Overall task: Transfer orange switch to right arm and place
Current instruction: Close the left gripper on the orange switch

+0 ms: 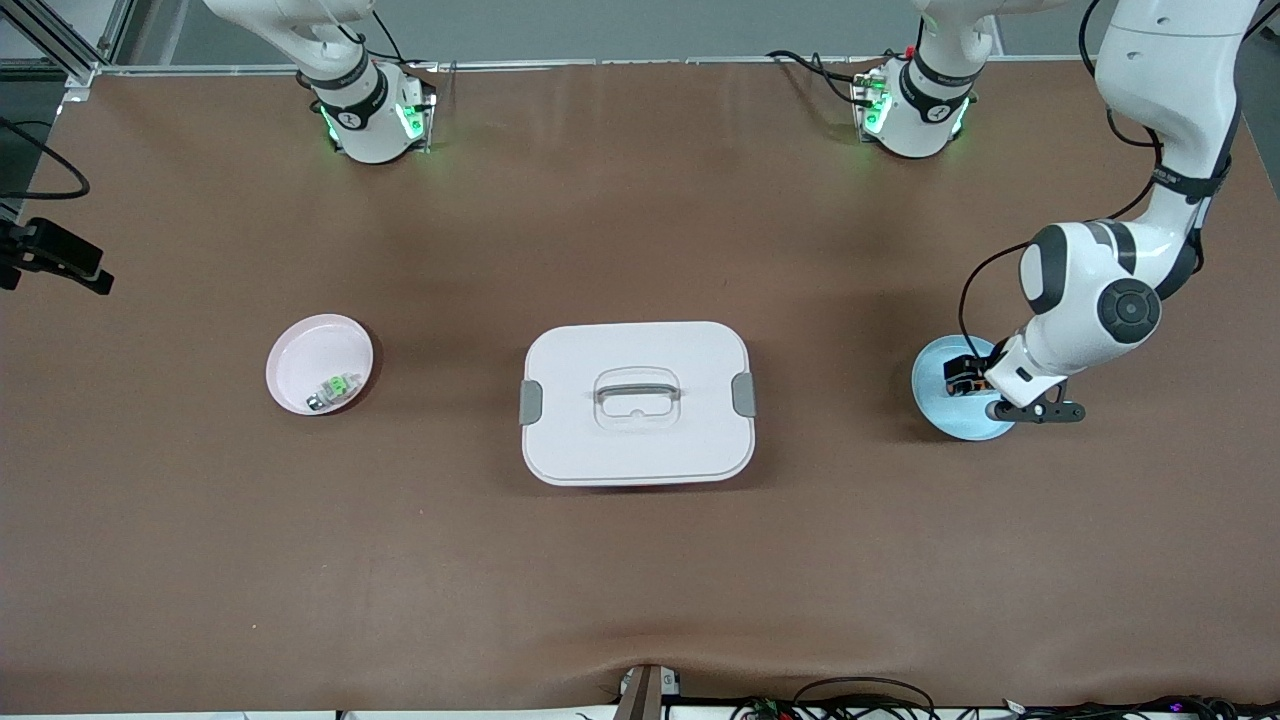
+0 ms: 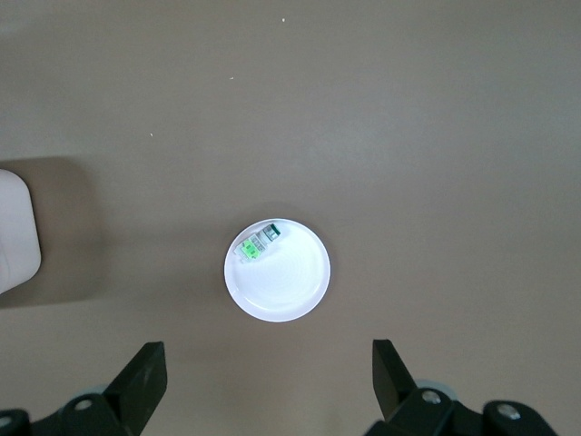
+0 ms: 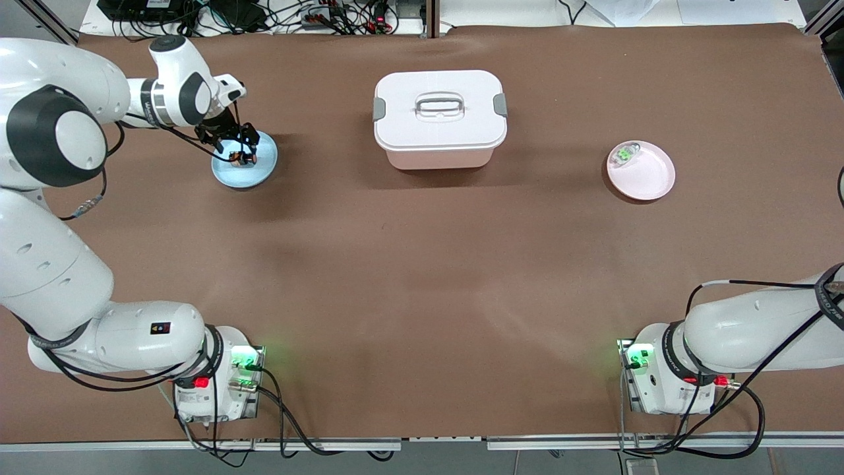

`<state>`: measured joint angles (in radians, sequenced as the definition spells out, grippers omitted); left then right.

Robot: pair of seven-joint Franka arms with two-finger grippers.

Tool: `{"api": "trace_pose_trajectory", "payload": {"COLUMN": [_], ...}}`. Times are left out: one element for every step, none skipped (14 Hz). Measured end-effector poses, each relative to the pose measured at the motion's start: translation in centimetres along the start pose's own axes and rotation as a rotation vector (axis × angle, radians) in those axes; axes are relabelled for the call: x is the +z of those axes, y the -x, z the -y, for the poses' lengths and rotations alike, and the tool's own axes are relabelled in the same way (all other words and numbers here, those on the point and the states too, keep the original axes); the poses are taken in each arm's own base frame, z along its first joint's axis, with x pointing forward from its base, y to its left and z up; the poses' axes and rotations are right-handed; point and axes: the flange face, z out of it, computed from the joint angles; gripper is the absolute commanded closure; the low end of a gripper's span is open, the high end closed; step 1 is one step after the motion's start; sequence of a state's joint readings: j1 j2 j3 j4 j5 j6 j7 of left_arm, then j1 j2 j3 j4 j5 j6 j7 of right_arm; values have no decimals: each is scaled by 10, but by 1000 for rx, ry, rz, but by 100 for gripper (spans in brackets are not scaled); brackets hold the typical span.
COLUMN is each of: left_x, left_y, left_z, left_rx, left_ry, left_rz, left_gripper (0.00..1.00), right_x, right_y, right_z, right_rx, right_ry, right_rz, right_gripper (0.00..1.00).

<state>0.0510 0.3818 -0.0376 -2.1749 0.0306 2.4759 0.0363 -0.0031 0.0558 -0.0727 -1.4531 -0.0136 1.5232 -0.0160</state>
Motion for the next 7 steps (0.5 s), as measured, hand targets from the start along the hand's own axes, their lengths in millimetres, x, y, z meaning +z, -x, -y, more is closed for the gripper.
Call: {"api": "trace_pose_trajectory", "payload": {"left_x": [5,10,13,16,19,21,24], "left_y": [0,0,0,1,1,0,0], "left_z": [0,0,0,0,0,0,0], "left_rx": [0,0,1,1,1,1,1], "left_ry": [1,1,2,2,2,3,3], "left_rz": [3,6,11,15,16,13,10], "left_gripper": [0,0,0,0,0,0,0], "right_x": [0,0,0,0,0,0,0], "right_y": [0,0,0,0,0,0,0], "right_z": [0,0,0,0,0,0,0], "right_rx": [0,0,0,-1,-1,-1,-1], "right_ry": [0,0,0,0,0,0,0], "right_rz": [0,0,0,0,0,1,1], "right_gripper": [0,0,0,0,0,0,0]}}
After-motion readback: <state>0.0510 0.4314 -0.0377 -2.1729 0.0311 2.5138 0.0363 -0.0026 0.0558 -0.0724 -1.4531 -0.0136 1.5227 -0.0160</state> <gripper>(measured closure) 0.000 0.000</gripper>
